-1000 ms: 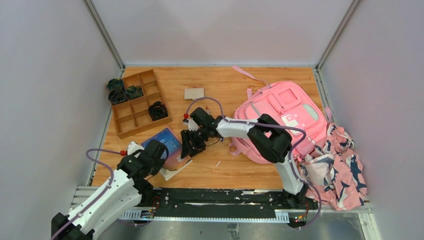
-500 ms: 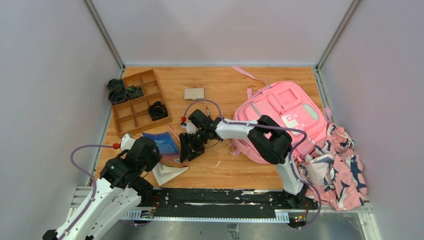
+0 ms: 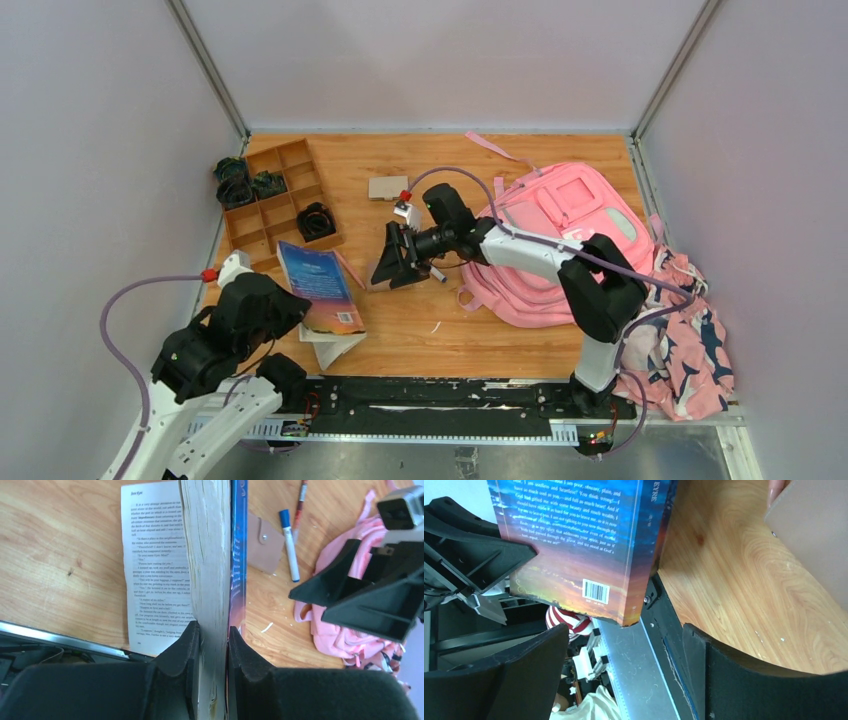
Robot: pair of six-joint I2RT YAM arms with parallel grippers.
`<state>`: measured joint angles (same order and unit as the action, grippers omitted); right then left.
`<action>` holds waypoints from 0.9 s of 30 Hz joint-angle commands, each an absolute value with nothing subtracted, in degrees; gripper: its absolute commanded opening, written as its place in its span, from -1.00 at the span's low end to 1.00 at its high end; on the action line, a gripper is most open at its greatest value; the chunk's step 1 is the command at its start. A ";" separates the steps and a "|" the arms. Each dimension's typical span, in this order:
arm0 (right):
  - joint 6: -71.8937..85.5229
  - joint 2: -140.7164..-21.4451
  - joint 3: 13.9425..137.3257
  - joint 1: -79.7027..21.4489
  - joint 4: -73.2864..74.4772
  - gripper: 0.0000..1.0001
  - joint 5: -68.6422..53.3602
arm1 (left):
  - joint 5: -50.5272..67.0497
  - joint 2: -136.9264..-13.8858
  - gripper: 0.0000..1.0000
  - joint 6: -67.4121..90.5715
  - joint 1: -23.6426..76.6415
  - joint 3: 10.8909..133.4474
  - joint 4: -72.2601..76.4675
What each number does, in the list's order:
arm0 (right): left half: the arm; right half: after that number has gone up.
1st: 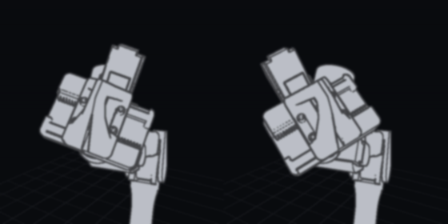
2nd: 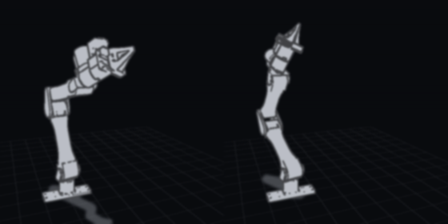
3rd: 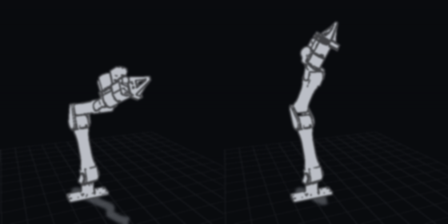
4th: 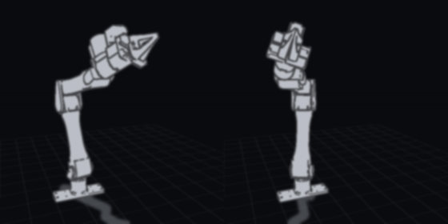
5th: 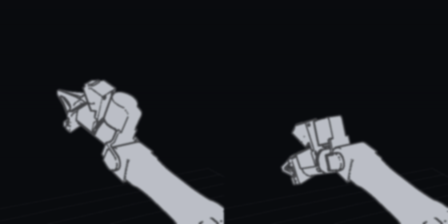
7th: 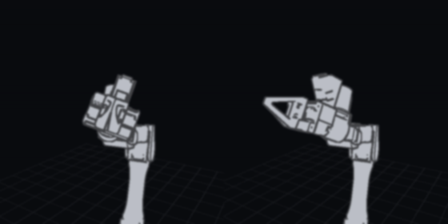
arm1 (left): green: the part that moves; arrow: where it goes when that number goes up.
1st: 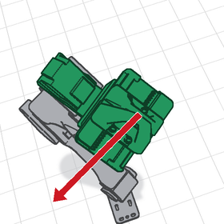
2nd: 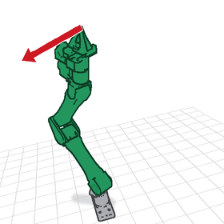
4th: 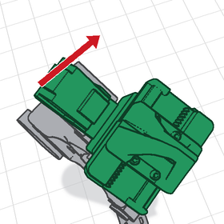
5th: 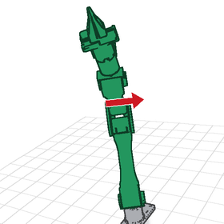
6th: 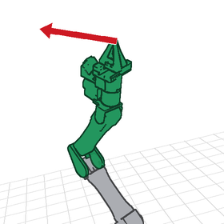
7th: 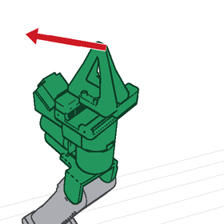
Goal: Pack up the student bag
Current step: Pick up the book from the center of the board.
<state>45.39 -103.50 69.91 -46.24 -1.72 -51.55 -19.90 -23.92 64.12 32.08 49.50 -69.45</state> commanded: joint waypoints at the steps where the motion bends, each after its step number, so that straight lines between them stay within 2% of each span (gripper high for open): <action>1: 54.63 -102.86 68.03 -45.87 -13.01 0.77 -56.85 | -19.52 -22.59 -1.00 58.79 32.33 56.80 -63.03; 8: 65.49 -107.60 68.21 -47.92 -27.06 0.87 -58.11 | -16.97 -22.59 -1.00 56.69 32.28 59.90 -62.11; 16: 67.59 -113.32 73.88 -52.07 -28.95 0.92 -58.73 | -13.32 -20.64 -1.00 57.75 32.23 56.96 -56.96; 23: 78.80 -114.80 73.11 -52.90 -46.60 0.93 -61.09 | -12.10 -19.76 -1.00 58.45 32.27 52.56 -54.01; 24: 79.36 -114.51 72.79 -52.99 -47.42 0.87 -61.23 | -11.83 -19.62 -1.00 58.79 32.27 51.27 -53.49; 27: 79.00 -112.96 71.42 -53.00 -47.32 0.39 -61.52 | -11.25 -19.26 -1.00 59.94 32.33 47.58 -52.15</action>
